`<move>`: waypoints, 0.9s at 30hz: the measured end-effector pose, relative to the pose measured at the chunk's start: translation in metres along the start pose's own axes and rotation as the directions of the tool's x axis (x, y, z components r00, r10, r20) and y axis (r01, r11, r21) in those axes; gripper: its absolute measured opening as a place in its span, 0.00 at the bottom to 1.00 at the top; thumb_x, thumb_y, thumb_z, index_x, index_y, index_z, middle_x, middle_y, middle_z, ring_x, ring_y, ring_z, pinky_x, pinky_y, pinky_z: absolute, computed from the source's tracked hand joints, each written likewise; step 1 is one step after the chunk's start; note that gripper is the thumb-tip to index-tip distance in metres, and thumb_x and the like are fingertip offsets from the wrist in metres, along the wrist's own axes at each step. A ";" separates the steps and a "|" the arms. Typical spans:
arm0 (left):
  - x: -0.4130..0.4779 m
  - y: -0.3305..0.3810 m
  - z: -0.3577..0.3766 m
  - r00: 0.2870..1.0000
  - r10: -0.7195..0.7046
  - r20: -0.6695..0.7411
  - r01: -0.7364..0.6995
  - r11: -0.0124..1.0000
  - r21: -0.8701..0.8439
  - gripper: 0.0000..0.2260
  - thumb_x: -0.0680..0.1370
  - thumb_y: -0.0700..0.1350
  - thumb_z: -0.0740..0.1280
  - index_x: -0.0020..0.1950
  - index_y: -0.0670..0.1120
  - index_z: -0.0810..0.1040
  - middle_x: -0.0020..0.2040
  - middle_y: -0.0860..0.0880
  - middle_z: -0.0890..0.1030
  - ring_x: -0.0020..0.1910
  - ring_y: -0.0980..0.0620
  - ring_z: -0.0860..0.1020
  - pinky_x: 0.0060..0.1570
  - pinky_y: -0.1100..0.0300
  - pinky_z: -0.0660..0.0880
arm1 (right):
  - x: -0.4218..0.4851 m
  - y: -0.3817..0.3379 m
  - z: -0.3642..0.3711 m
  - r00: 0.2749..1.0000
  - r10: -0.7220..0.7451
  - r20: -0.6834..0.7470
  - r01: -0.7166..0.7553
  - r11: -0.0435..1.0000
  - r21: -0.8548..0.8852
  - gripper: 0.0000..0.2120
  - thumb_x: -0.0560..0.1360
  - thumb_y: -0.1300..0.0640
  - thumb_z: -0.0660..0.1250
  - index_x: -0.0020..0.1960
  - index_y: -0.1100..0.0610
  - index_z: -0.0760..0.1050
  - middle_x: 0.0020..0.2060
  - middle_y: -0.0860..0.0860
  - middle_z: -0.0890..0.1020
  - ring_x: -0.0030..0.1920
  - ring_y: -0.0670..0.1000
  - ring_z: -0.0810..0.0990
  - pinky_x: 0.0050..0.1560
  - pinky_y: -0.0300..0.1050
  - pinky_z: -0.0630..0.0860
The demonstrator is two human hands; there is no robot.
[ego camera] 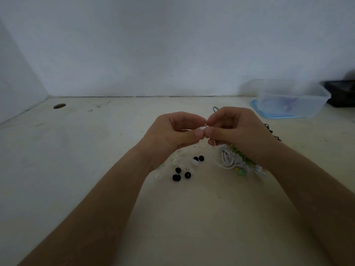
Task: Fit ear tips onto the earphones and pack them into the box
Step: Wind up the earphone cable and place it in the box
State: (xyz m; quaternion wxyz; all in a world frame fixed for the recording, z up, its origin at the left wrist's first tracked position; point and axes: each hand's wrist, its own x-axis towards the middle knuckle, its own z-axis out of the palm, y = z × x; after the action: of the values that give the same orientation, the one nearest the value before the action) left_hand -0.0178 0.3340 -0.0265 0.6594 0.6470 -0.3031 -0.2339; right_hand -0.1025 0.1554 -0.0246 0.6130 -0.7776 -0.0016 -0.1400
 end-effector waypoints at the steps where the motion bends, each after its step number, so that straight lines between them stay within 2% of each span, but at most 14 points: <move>1: 0.001 0.000 0.001 1.000 0.013 -0.014 -0.013 1.000 0.027 0.11 0.72 0.39 0.74 0.53 0.45 0.83 0.49 0.45 0.85 0.48 0.49 0.84 0.50 0.59 0.79 | 0.000 -0.001 0.000 1.000 -0.004 -0.004 0.004 0.998 -0.068 0.08 0.72 0.59 0.74 0.49 0.61 0.80 0.36 0.54 0.86 0.35 0.50 0.85 0.38 0.39 0.81; 3: 0.001 0.000 0.003 0.998 0.027 -0.052 -0.024 0.999 0.045 0.09 0.73 0.37 0.73 0.53 0.44 0.83 0.49 0.45 0.85 0.46 0.50 0.84 0.49 0.59 0.80 | 0.000 -0.002 -0.002 0.999 -0.041 -0.016 0.034 0.953 -0.302 0.07 0.74 0.52 0.72 0.47 0.55 0.81 0.35 0.49 0.86 0.35 0.49 0.84 0.39 0.41 0.81; 5: 0.002 0.001 0.002 0.995 0.046 -0.090 -0.038 0.995 0.091 0.09 0.74 0.38 0.74 0.53 0.45 0.83 0.49 0.45 0.85 0.44 0.52 0.84 0.47 0.61 0.80 | -0.001 -0.009 -0.009 0.998 -0.037 0.049 0.056 0.872 -0.487 0.06 0.74 0.47 0.70 0.46 0.48 0.82 0.34 0.42 0.84 0.35 0.45 0.81 0.40 0.41 0.80; 7: 0.002 0.002 0.002 0.992 0.063 -0.107 -0.048 0.989 0.137 0.09 0.74 0.39 0.74 0.53 0.46 0.83 0.48 0.48 0.85 0.43 0.55 0.83 0.45 0.63 0.79 | -0.005 -0.020 -0.017 0.977 0.105 0.187 0.029 0.799 -0.600 0.10 0.71 0.41 0.72 0.49 0.44 0.82 0.34 0.39 0.80 0.33 0.40 0.77 0.36 0.32 0.72; 8: 0.002 0.002 0.002 0.991 0.070 -0.114 -0.051 0.986 0.156 0.09 0.74 0.40 0.75 0.53 0.47 0.84 0.48 0.49 0.85 0.42 0.56 0.83 0.45 0.63 0.79 | -0.008 -0.023 -0.020 0.947 0.207 0.245 0.008 0.747 -0.665 0.14 0.68 0.39 0.74 0.51 0.42 0.82 0.36 0.40 0.80 0.35 0.39 0.76 0.35 0.31 0.72; 9: 0.001 0.002 0.002 0.990 0.078 -0.119 -0.056 0.983 0.174 0.09 0.73 0.41 0.75 0.53 0.47 0.84 0.48 0.49 0.85 0.42 0.56 0.83 0.45 0.63 0.79 | -0.010 -0.024 -0.021 0.911 0.302 0.280 0.001 0.677 -0.736 0.18 0.66 0.38 0.75 0.54 0.41 0.80 0.41 0.40 0.79 0.40 0.39 0.77 0.40 0.31 0.74; 11: 0.001 0.002 0.002 0.989 0.092 -0.118 -0.066 0.976 0.209 0.10 0.73 0.43 0.75 0.53 0.49 0.84 0.49 0.49 0.85 0.42 0.56 0.82 0.45 0.63 0.80 | -0.012 -0.023 -0.019 0.867 0.406 0.288 0.026 0.540 -0.841 0.19 0.66 0.39 0.77 0.54 0.39 0.78 0.51 0.45 0.78 0.49 0.44 0.77 0.52 0.40 0.78; 12: 0.001 0.001 0.002 0.988 0.102 -0.113 -0.073 0.970 0.232 0.10 0.72 0.43 0.76 0.53 0.49 0.84 0.49 0.49 0.85 0.43 0.55 0.83 0.45 0.63 0.80 | -0.011 -0.020 -0.017 0.870 0.398 0.289 0.049 0.514 -0.856 0.15 0.68 0.41 0.76 0.52 0.40 0.78 0.51 0.45 0.78 0.49 0.45 0.77 0.50 0.41 0.78; 15: 0.001 0.001 0.002 0.988 0.126 -0.090 -0.093 0.949 0.301 0.11 0.72 0.44 0.76 0.54 0.49 0.85 0.49 0.49 0.85 0.43 0.52 0.83 0.46 0.64 0.79 | -0.007 -0.017 -0.017 0.926 0.267 0.268 0.094 0.525 -0.846 0.02 0.74 0.49 0.73 0.45 0.44 0.80 0.42 0.43 0.80 0.41 0.43 0.77 0.39 0.32 0.70; 19: 0.001 -0.003 -0.001 0.983 0.150 -0.104 -0.089 0.891 0.446 0.09 0.69 0.44 0.79 0.48 0.50 0.86 0.45 0.52 0.85 0.41 0.48 0.83 0.45 0.58 0.80 | -0.002 -0.018 -0.027 0.984 0.084 0.155 0.064 0.650 -0.757 0.05 0.73 0.52 0.74 0.39 0.45 0.82 0.33 0.40 0.82 0.35 0.37 0.78 0.35 0.27 0.70; 21: 0.001 -0.005 -0.003 0.981 0.161 -0.106 -0.083 0.849 0.522 0.08 0.68 0.45 0.79 0.44 0.52 0.85 0.43 0.54 0.85 0.40 0.49 0.82 0.45 0.57 0.79 | 0.000 -0.020 -0.027 0.994 0.022 0.107 0.057 0.725 -0.686 0.04 0.72 0.53 0.75 0.39 0.46 0.83 0.32 0.39 0.83 0.33 0.37 0.79 0.35 0.28 0.71; 25: 0.003 -0.001 -0.003 0.975 0.191 -0.114 -0.092 0.814 0.574 0.11 0.65 0.49 0.81 0.42 0.54 0.82 0.41 0.58 0.84 0.39 0.55 0.81 0.41 0.64 0.79 | 0.005 -0.034 -0.030 0.998 -0.053 0.024 0.058 0.843 -0.535 0.01 0.74 0.56 0.75 0.43 0.52 0.84 0.36 0.47 0.86 0.36 0.45 0.84 0.42 0.39 0.80; 27: 0.006 -0.001 -0.001 0.971 0.205 -0.121 -0.098 0.807 0.583 0.12 0.64 0.50 0.81 0.42 0.52 0.81 0.41 0.58 0.83 0.37 0.56 0.81 0.40 0.65 0.79 | 0.008 -0.042 -0.032 0.998 -0.062 -0.001 0.055 0.894 -0.444 0.01 0.74 0.57 0.74 0.44 0.54 0.84 0.35 0.50 0.85 0.35 0.47 0.84 0.40 0.39 0.80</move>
State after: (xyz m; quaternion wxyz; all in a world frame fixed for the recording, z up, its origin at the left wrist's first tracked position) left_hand -0.0129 0.3304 -0.0265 0.4754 0.8069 -0.3500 -0.0195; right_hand -0.1092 0.1340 0.0236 0.4152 -0.8953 0.0115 -0.1609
